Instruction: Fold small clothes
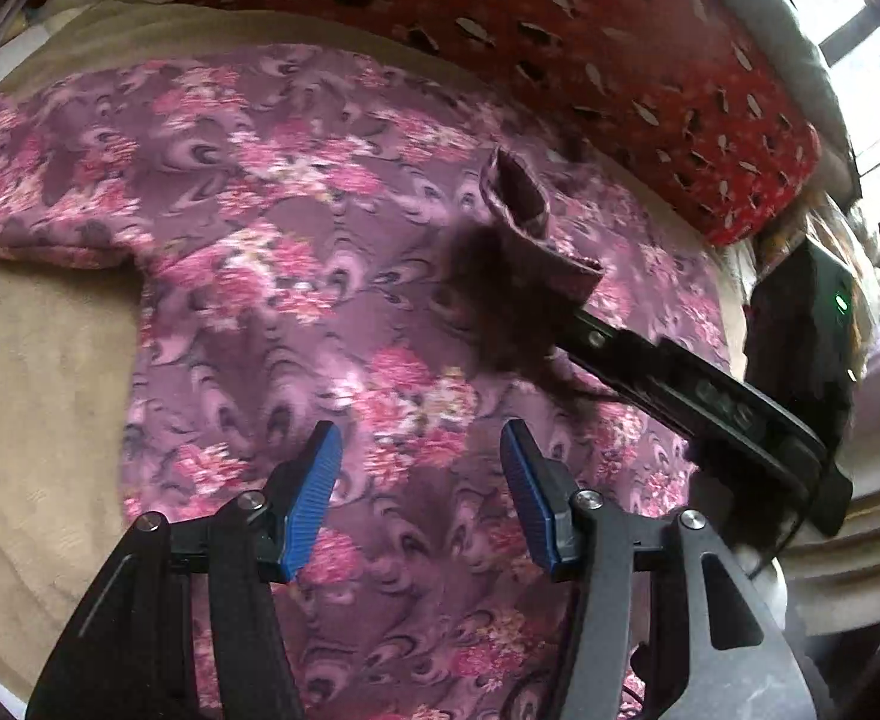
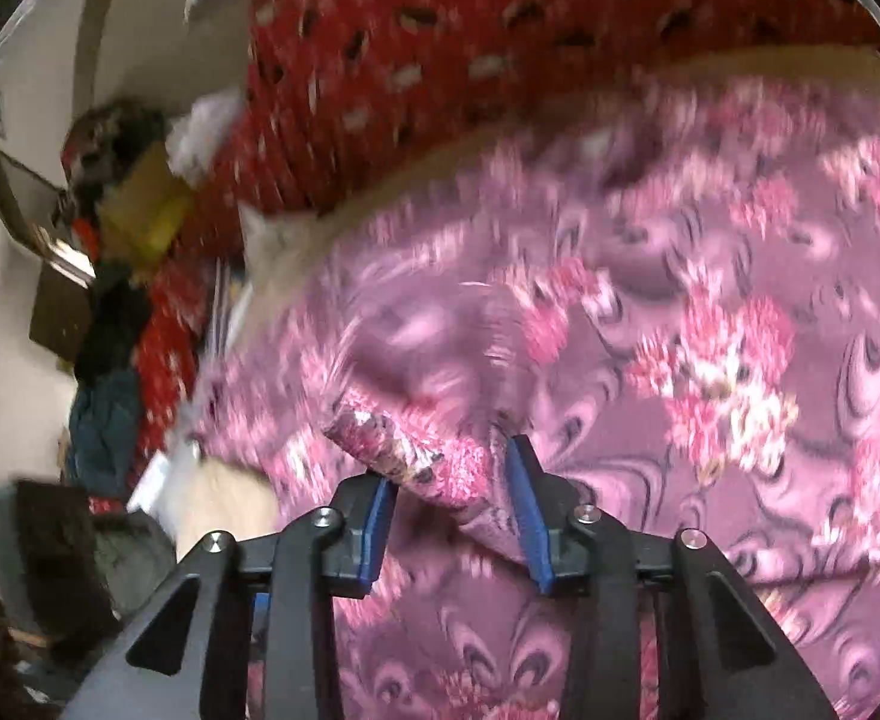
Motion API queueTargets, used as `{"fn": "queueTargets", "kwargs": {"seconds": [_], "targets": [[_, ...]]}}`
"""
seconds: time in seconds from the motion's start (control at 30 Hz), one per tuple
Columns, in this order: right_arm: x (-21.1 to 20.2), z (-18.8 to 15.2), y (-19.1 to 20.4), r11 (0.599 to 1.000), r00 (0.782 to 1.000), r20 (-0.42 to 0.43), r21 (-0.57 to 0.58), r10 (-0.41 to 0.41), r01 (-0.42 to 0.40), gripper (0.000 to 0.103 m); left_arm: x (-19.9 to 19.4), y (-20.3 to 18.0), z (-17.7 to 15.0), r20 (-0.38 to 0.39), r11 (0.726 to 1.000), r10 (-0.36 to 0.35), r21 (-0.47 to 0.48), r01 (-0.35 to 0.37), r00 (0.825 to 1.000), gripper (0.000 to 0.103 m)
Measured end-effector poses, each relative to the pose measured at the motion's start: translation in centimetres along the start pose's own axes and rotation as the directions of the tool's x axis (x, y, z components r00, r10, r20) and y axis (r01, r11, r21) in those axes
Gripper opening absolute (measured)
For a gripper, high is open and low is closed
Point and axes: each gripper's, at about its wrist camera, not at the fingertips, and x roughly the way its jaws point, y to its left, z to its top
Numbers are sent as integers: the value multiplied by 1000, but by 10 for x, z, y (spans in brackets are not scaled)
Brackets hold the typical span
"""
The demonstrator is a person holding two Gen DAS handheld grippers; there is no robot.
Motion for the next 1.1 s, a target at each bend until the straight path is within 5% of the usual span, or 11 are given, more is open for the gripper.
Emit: {"fn": "queueTargets", "kwargs": {"seconds": [0.1,0.23,0.4,0.47,0.5,0.63,0.73,0.97,1.0,1.03,1.1], "targets": [[-33,-6,-14,999,998,49,19,38,-39,40,13,-12,6,-23,1000,-16,3,16,1000,57],[-85,-9,-47,999,992,122,49,-12,6,44,41,-31,24,-70,997,-57,-52,53,996,58],[-143,-26,-101,990,979,192,138,-63,37,44,62,-44,41,-49,996,42,-81,-45,998,61],[-164,-32,-121,984,969,228,171,-95,56,44,56,-44,48,-2,992,56,-112,-56,998,38],[-176,-34,-133,979,962,250,194,-113,65,44,54,-44,50,5,992,68,-107,-67,998,4],[-203,-34,-170,955,935,319,289,-157,62,45,20,-35,59,106,991,75,-122,-61,992,5],[-214,-31,-190,940,921,347,337,-179,56,46,-10,-21,61,214,982,168,-124,-143,962,5],[-161,-2,-196,936,951,264,347,-163,64,46,19,0,52,69,971,212,-127,-202,975,6],[-153,0,-194,939,958,239,336,-159,73,33,20,0,50,66,972,208,-123,-199,976,6],[-146,4,-188,947,963,227,312,-148,72,6,21,-2,48,69,974,203,-118,-194,977,6],[-152,6,-172,961,942,286,257,-178,104,7,23,-1,44,68,972,221,-98,-214,973,8]]}}
